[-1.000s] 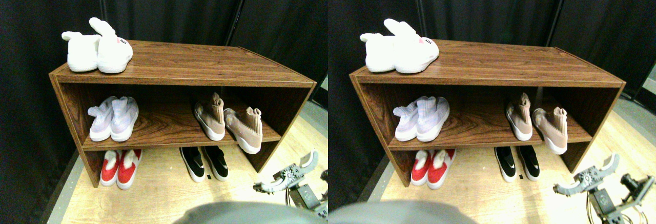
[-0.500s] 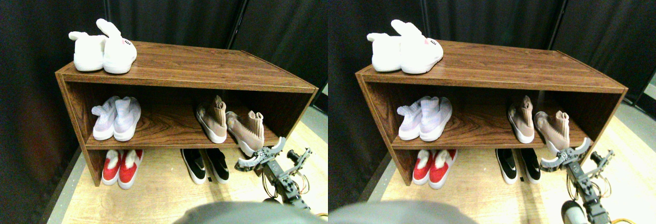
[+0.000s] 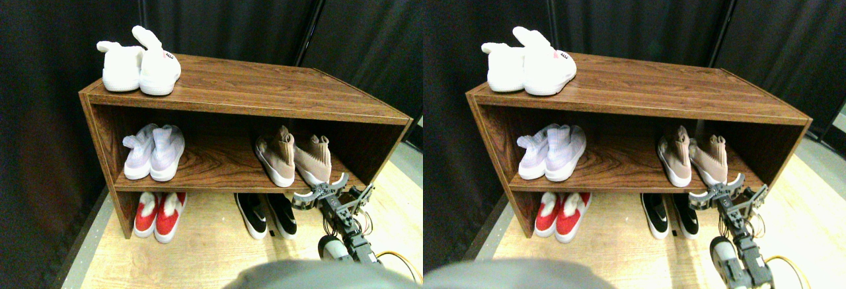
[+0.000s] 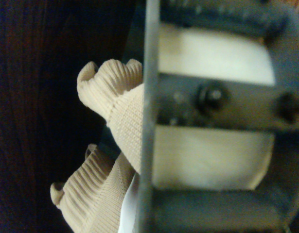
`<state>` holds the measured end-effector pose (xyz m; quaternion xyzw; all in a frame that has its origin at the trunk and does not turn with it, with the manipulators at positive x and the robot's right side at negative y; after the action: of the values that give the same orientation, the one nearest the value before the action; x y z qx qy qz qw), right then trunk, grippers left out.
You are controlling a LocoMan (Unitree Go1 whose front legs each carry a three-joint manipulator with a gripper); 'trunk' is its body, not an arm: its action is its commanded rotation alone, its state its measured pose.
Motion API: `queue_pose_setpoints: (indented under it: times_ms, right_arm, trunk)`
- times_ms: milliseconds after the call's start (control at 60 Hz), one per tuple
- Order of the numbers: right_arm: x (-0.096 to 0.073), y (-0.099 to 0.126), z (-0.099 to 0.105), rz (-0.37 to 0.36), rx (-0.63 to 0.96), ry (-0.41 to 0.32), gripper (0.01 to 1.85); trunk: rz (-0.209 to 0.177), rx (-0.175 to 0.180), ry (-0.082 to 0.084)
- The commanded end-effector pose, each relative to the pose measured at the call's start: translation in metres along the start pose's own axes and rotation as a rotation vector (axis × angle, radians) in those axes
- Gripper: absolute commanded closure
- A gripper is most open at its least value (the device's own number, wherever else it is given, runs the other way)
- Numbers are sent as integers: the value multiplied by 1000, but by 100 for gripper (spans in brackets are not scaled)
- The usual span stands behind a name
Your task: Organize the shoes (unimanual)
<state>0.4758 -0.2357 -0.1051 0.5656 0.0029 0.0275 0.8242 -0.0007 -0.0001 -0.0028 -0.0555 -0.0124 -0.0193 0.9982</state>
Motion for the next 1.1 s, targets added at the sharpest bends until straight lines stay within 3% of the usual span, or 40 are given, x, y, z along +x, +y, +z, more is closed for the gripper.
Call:
queue_pose_setpoints:
  times_ms: [17, 583, 883, 1050, 1100]
  right_arm:
    - [1, 5, 1, 28, -8, -15, 13]
    - [0, 6, 3, 23, 28, -32, 13]
    - [-39, 19, 12, 128, 44, 21, 13]
    - [-66, 26, 25, 181, -6, -10, 23]
    - [-73, 29, 30, 186, -19, -43, 39]
  trunk:
    - [16, 1, 8]
    - [12, 7, 11]
    - [-8, 16, 12]
    - [-18, 22, 12]
    - [-22, 24, 11]
